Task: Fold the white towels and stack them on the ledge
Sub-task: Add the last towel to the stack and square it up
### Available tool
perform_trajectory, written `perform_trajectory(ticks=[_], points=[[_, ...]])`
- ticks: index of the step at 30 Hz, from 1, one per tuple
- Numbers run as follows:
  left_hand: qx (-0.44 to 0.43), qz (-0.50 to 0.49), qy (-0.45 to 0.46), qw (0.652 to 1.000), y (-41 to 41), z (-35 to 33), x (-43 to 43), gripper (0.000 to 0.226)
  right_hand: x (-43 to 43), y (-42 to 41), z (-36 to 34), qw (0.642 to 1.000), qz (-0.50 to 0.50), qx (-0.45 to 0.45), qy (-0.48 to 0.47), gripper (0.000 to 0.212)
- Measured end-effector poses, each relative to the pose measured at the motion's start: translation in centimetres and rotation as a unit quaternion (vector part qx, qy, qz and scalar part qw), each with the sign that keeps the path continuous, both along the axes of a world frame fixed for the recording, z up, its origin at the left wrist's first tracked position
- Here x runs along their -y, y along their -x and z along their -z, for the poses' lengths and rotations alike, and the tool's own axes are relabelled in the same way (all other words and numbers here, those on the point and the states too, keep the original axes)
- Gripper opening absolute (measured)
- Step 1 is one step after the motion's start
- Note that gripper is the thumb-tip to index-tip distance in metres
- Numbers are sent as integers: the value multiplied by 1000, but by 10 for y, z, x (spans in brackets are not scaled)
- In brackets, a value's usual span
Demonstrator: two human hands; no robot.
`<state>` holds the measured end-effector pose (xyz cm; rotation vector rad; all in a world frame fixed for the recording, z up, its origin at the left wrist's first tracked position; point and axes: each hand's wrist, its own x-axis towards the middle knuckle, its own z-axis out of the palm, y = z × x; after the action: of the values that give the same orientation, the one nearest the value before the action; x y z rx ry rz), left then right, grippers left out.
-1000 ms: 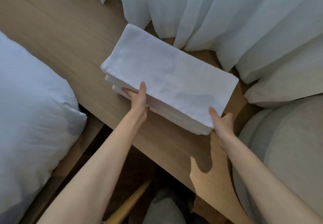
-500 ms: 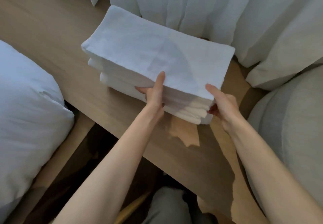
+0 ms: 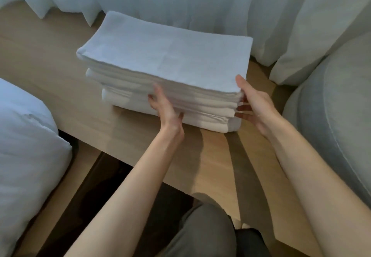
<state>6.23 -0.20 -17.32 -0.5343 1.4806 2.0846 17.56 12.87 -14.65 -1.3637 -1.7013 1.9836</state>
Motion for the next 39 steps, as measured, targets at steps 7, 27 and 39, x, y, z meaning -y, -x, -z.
perform_trajectory(ticks=[7,27,39], points=[[32,181,15,983,-8,15,28,46,20,-14,2,981,-123,-8,-147,21],[-103,224,42,968,28,-2,52,35,63,27,-8,718,-128,67,-681,44],[-132,257,30,957,43,12,53,18,55,56,-9,614,-307,213,-695,46]])
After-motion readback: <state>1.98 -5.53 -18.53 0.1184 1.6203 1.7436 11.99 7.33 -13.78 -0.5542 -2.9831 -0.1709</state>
